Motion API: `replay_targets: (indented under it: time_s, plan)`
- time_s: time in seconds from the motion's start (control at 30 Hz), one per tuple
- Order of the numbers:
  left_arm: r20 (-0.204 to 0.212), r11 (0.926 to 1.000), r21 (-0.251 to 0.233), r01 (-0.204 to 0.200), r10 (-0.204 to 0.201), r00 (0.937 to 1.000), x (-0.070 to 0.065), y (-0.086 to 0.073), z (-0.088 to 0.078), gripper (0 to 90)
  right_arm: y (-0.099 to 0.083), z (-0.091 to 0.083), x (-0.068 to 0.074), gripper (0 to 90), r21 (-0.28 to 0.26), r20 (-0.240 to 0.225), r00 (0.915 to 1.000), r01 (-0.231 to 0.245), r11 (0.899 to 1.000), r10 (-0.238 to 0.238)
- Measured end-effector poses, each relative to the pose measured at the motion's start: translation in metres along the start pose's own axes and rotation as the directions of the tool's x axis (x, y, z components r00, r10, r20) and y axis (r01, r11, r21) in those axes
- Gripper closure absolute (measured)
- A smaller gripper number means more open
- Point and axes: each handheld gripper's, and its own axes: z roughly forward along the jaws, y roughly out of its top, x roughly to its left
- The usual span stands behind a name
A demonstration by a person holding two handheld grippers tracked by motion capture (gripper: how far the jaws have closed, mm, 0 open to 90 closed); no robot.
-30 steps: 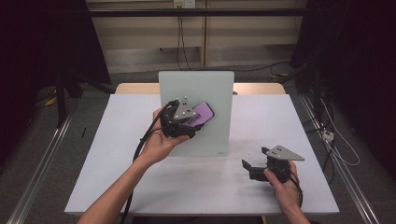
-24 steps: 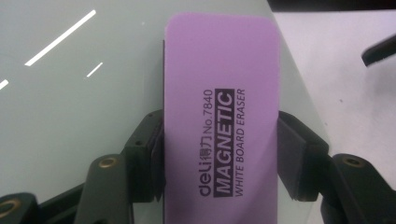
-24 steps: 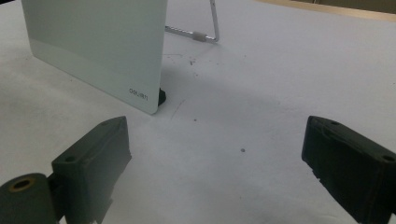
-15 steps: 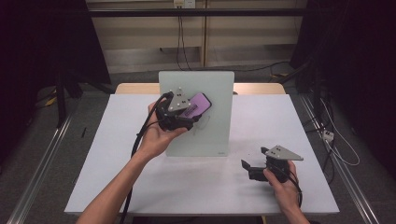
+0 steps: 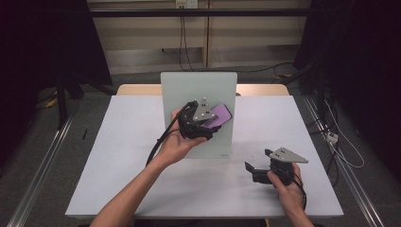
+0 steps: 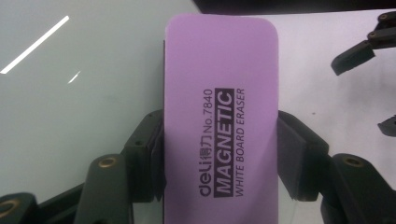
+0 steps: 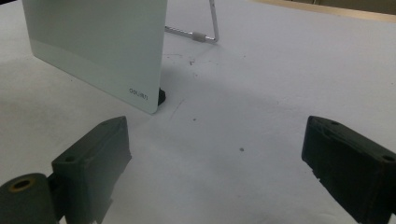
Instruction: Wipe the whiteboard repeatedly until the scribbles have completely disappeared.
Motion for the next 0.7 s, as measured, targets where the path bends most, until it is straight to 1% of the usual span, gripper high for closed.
replay_targets:
  time_s: [0.07,0.13,0.2,0.23,0.3,0.37,0.43,0.53,0.57,0.6,0.7]
  plan:
    - [0.015,1.0000,0.007,-0.001,0.001,0.9999,-0.005,-0.003,0.005,40.9,0.000,-0.001,-0.001,7.9,0.001,0.002,1.0000,0.000,1.000,0.000]
    - [0.038,0.9997,0.024,-0.010,0.009,0.9992,-0.010,-0.007,0.010,41.0,0.000,-0.001,-0.001,7.9,0.000,0.001,1.0000,0.000,1.000,0.000]
    - [0.052,0.9992,0.037,-0.013,0.011,0.9986,-0.016,-0.011,0.015,40.9,0.000,-0.001,0.000,7.9,-0.001,0.000,1.0000,0.002,1.000,-0.002]
    - [0.059,0.9986,0.050,-0.017,0.014,0.9981,-0.018,-0.013,0.017,41.0,0.000,0.000,0.000,7.9,0.000,0.000,1.0000,0.004,1.000,-0.004]
    - [0.055,0.9982,0.058,-0.014,0.010,0.9984,-0.020,-0.014,0.017,41.0,0.000,0.000,0.000,7.9,-0.001,0.001,1.0000,0.001,1.000,-0.001]
    - [0.053,0.9981,0.061,-0.010,0.006,0.9986,-0.018,-0.013,0.015,41.0,0.000,0.000,0.000,7.9,0.000,0.000,1.0000,0.003,1.000,-0.003]
    - [0.040,0.9987,0.051,-0.001,-0.001,0.9992,-0.013,-0.012,0.010,41.0,0.000,0.000,0.000,7.9,0.000,0.000,1.0000,0.001,1.000,-0.001]
    - [0.010,0.9992,0.036,0.018,-0.018,0.9998,-0.002,-0.009,-0.001,41.0,0.000,0.000,0.000,7.9,0.001,0.000,1.0000,0.001,1.000,-0.001]
    - [-0.007,0.9993,0.025,0.027,-0.026,0.9996,0.001,-0.009,-0.006,41.0,0.000,0.000,0.000,7.9,0.001,-0.001,1.0000,0.000,1.000,0.000]
    - [-0.021,0.9992,0.029,0.026,-0.025,0.9995,0.005,-0.008,-0.010,41.0,0.000,0.000,0.000,7.9,0.001,-0.001,1.0000,0.000,1.000,0.000]
    - [-0.051,0.9990,0.013,0.042,-0.041,0.9979,0.014,-0.007,-0.021,41.0,0.000,0.001,0.000,7.9,0.003,-0.002,1.0000,0.002,1.000,-0.002]
